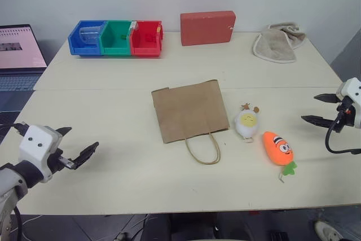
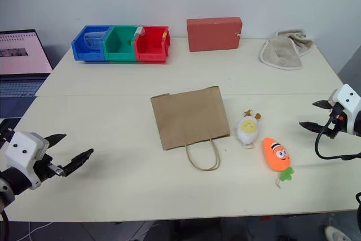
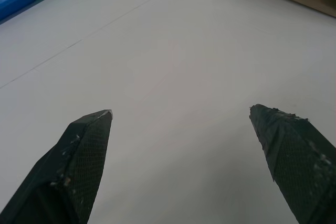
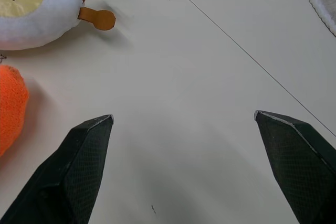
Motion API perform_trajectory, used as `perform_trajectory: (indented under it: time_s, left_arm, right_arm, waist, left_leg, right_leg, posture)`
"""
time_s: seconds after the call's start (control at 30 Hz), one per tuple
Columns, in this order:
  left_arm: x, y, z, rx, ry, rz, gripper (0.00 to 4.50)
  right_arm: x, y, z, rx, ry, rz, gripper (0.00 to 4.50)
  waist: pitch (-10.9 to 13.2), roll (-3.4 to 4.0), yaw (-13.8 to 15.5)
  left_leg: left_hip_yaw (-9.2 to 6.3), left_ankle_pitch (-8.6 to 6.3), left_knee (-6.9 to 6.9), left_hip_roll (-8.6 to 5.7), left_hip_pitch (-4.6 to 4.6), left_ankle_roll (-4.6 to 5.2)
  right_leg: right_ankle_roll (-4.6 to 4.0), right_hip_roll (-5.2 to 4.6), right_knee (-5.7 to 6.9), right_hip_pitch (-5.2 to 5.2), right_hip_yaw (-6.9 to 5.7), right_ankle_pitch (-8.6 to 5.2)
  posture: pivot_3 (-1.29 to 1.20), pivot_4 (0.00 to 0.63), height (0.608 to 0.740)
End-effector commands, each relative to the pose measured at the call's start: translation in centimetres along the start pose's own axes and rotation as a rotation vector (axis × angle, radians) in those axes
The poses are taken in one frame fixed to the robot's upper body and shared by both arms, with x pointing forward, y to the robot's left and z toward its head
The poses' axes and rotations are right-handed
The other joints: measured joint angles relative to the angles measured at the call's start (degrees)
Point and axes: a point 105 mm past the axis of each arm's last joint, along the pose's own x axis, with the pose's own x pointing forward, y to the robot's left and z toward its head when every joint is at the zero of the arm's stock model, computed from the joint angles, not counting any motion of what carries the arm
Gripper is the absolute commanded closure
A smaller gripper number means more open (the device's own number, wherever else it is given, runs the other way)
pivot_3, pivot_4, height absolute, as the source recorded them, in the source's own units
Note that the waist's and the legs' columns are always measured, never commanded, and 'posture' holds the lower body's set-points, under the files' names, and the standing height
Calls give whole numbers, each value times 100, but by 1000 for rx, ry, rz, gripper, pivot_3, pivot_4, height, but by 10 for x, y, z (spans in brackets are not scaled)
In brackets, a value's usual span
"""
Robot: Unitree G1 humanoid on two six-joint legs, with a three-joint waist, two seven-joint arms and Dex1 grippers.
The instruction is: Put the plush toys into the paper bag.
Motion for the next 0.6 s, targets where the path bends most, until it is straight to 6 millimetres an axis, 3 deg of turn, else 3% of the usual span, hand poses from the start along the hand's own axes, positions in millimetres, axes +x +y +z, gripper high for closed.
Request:
perform_trajectory:
  time_s: [0.03,0.5,0.6]
  left_arm:
    - [-4,4,12,55,-22,16,18]
    - [-6,6,12,40,-30,11,18]
    - [-8,6,20,54,-88,5,18]
  right_arm:
    - [-5,-4,13,-32,-33,-14,0]
    - [-3,-4,12,-36,-36,-16,0]
    - [-3,-4,12,-36,-36,-20,0]
  waist:
    - [0,0,1]
    - [0,0,0]
    - [0,0,0]
  left_leg:
    - [0,0,0,0,0,0]
    - [0,0,0,0,1,0]
    - [1,0,0,0,1,0]
  right_leg:
    - [0,0,0,0,0,0]
    - [0,0,0,0,0,0]
    - [0,0,0,0,1,0]
  posture:
    - [0,150,740]
    - [0,150,740]
    - [0,150,740]
